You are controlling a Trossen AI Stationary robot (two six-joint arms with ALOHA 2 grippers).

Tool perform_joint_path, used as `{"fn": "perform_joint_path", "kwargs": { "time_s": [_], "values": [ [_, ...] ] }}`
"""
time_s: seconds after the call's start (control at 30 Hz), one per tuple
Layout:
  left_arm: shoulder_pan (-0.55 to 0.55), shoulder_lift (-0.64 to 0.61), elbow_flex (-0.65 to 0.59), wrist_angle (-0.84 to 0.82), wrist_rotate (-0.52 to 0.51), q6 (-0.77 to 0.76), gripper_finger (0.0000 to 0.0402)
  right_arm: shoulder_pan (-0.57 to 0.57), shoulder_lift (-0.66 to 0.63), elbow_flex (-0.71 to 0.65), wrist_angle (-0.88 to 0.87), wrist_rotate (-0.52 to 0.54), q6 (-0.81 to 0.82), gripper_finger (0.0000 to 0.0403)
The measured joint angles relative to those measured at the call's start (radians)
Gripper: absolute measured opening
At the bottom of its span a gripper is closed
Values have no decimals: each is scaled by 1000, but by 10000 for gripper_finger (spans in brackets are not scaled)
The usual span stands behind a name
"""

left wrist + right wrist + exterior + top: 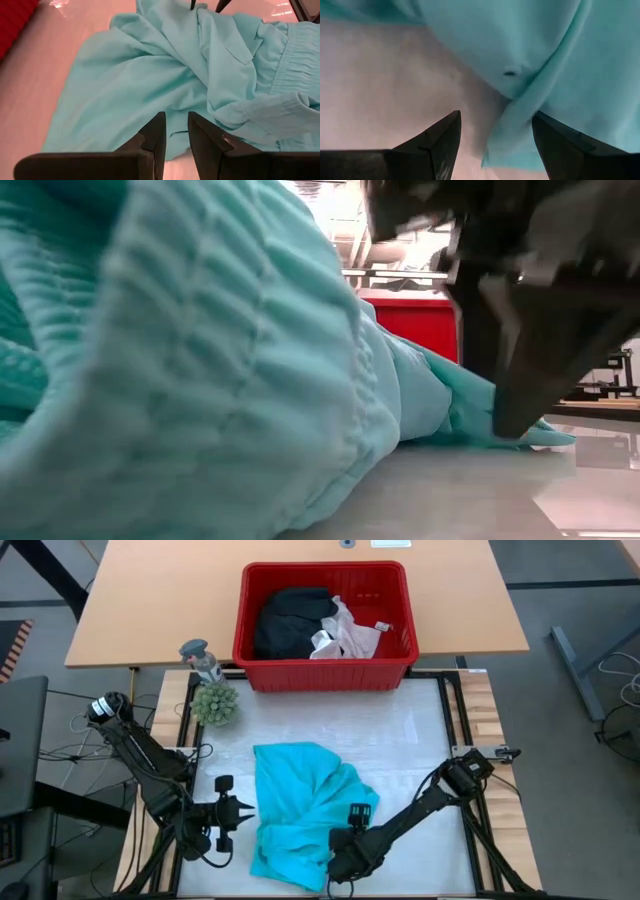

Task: Fold Laundry from Bin
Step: Fold the blue shorts

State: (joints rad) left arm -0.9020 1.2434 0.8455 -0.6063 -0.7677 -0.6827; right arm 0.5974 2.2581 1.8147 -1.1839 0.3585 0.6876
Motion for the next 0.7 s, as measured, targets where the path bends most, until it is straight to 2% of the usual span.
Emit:
{"fn": "perform_joint_path", "kwargs": {
  "time_s": [0.13, 0.23, 0.33, 0.47, 0.5, 0.57, 0.7],
  "values": [
    [0, 0, 0, 0, 0, -2, 70, -4, -4, -55, 14, 18, 65, 262],
    [0, 0, 0, 0, 0, -6, 70, -2, -5, -69, 7, 27, 104, 239],
    [0, 0, 0, 2, 0, -11, 70, 5, -4, -71, -3, 29, 110, 177],
    [0, 0, 0, 33, 0, 5, 70, 5, 1, -76, -42, 42, 107, 41],
    [0, 0, 0, 33, 0, 6, 70, 2, 3, -76, -47, 50, 104, 24],
    [0, 0, 0, 31, 1, 6, 70, 1, 4, -69, -63, 75, 108, 21],
    [0, 0, 0, 30, 19, 6, 70, -4, 3, 5, -215, 110, 97, 20]
  ]
}}
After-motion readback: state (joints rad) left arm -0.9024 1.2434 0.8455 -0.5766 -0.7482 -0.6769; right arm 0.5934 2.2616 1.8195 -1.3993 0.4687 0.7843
